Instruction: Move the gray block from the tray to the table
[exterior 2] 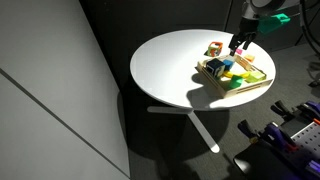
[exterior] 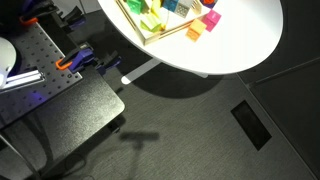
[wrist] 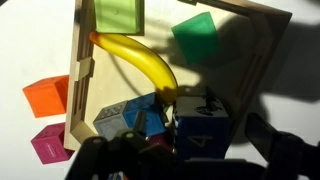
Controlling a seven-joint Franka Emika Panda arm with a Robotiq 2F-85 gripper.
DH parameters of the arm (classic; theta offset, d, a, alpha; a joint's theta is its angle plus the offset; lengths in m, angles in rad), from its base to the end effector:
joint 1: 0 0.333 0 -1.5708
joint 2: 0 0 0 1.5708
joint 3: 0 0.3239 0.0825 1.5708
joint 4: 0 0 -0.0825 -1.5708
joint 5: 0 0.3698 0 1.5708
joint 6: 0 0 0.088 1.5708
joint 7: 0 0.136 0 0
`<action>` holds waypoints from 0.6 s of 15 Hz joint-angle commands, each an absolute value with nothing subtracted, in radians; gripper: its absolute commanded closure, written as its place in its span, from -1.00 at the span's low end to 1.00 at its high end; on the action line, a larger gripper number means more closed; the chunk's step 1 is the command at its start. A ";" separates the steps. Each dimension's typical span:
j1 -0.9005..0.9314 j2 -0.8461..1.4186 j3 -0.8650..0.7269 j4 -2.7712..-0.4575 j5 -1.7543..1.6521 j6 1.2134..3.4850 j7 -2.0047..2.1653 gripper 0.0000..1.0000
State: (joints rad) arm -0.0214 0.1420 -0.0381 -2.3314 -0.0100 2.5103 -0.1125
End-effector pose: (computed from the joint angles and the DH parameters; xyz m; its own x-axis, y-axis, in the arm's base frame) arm 0.5134 -0.0308 0.2702 0.9975 0.0616 0.0354 0.0611 -0.9980 0.0157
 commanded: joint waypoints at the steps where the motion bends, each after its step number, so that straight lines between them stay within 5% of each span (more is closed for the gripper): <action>1: -0.026 0.155 -0.033 -2.320 -0.016 2.511 -0.098 -1.00; 9: 0.006 0.292 -0.027 -2.253 -0.053 2.627 -0.035 -1.00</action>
